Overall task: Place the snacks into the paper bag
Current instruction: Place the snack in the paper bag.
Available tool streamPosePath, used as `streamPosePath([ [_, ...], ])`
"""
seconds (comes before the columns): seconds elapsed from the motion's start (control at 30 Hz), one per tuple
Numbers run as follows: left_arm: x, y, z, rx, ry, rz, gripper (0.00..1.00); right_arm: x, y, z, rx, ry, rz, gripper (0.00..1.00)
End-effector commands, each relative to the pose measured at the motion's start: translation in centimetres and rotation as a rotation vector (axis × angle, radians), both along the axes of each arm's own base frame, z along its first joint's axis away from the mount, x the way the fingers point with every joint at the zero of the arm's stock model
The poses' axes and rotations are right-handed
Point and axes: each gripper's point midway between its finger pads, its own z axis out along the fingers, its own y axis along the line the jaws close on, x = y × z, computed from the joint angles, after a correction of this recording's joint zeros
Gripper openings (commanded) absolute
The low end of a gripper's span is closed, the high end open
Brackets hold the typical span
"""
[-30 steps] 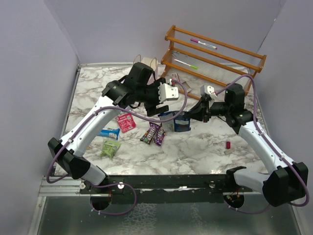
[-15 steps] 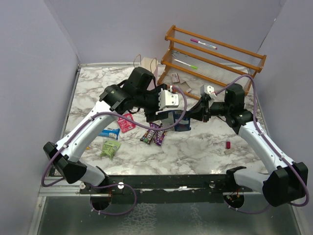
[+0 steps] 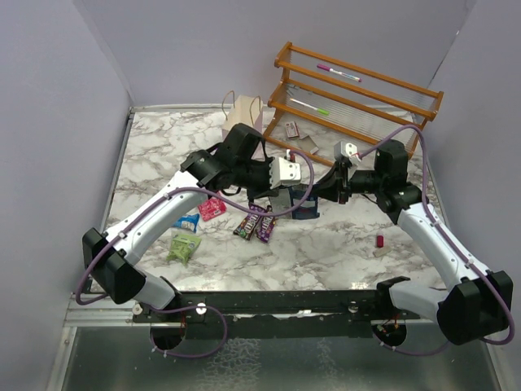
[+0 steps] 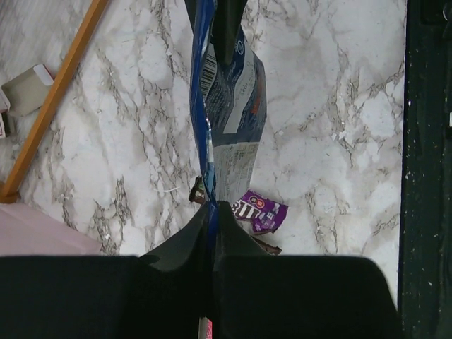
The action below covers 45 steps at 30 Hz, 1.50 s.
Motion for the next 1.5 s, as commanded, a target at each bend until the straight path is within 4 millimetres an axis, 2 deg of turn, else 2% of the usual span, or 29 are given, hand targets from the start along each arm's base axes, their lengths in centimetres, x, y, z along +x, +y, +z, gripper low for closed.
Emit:
streamPosePath([
  [0.0,-0.5,-1.1,2.9,-0.122,-0.030,-0.007,0.00,0.7,-0.3,0.8,0.007,-0.056,-0.043,0.06],
  [0.03,-0.3,-1.0,3.2,-0.127,-0.041,0.006,0.00,0.8,-0.4,0.8,0.005,-0.058,-0.051,0.12],
  [0.17,1.2,0.2,5.3,-0.125,-0.094,0.119,0.00,1.5,-0.8,0.9,-0.011,-0.079,-0.101,0.64],
  [0.23,2.4,1.3,6.6,-0.126,-0.120,0.193,0.00,2.0,-1.1,1.1,-0.020,-0.089,-0.134,0.77],
  [0.3,3.3,2.6,8.2,-0.147,-0.126,0.266,0.00,2.5,-1.5,1.3,-0.028,-0.100,-0.163,0.82],
  [0.4,4.9,4.8,10.9,-0.203,-0.117,0.375,0.00,3.0,-2.0,1.4,-0.034,-0.110,-0.197,0.85],
  [0.53,7.2,8.8,14.3,-0.283,-0.086,0.556,0.00,3.3,-2.3,1.5,-0.033,-0.113,-0.213,0.85],
  [0.67,8.9,12.3,16.3,-0.319,-0.093,0.703,0.00,3.4,-2.4,1.4,-0.033,-0.109,-0.219,0.85],
  [0.87,12.1,16.4,18.5,-0.354,-0.134,0.929,0.00,3.4,-2.3,1.1,-0.031,-0.100,-0.216,0.85],
  [1.1,15.5,18.0,20.3,-0.419,-0.186,1.058,0.00,3.4,-2.2,0.8,-0.030,-0.090,-0.209,0.85],
  [1.37,17.1,18.0,21.4,-0.555,-0.193,1.123,0.00,3.4,-2.2,0.8,-0.031,-0.091,-0.208,0.85],
  [1.47,17.6,18.7,21.8,-0.627,-0.193,1.199,0.00,3.4,-2.2,0.6,-0.033,-0.083,-0.207,0.85],
])
